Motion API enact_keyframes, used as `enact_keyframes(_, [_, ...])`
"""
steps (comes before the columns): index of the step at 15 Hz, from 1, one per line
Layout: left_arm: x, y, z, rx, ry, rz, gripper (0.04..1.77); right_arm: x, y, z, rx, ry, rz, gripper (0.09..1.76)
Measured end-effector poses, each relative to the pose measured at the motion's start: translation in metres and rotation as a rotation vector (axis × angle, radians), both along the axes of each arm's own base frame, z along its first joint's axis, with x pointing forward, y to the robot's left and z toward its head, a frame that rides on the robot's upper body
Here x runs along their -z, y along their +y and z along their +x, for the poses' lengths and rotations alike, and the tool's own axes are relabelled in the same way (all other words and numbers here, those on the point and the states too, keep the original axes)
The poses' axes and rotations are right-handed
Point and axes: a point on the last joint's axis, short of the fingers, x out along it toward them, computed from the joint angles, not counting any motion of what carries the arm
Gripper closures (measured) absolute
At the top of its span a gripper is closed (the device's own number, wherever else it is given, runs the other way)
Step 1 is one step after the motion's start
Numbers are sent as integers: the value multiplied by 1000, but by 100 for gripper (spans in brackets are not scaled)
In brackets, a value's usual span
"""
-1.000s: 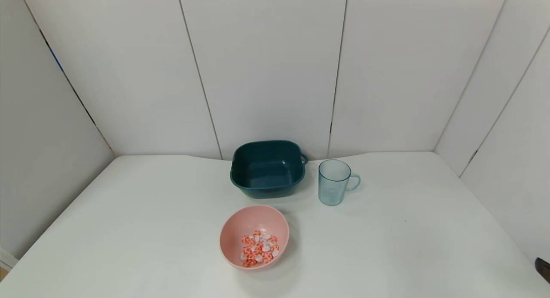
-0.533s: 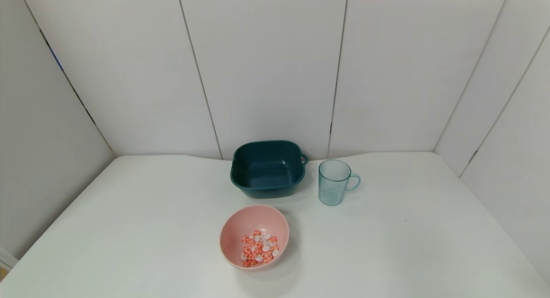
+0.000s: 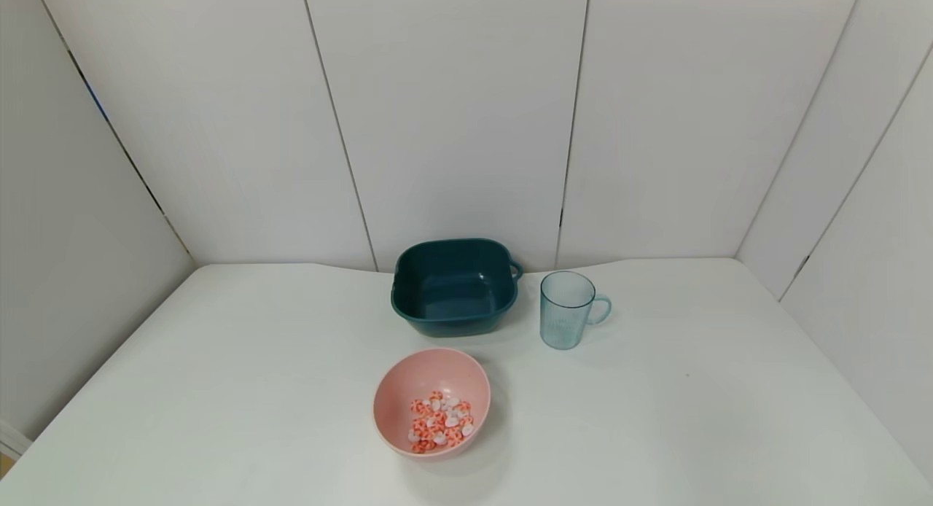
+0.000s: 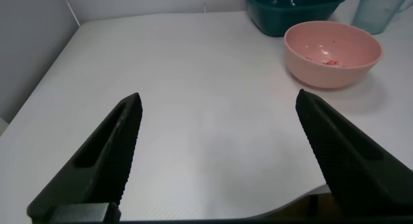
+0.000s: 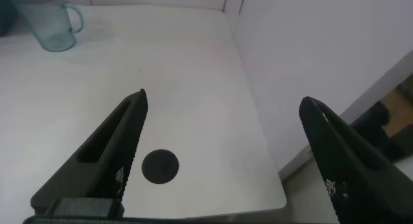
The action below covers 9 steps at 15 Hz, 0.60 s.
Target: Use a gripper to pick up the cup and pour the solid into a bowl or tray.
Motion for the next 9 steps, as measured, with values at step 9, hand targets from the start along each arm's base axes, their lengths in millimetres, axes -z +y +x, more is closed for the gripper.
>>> enact_keyframes(9, [0,0,0,0,0,0,9,40,1,-10,-46,-81,2,14])
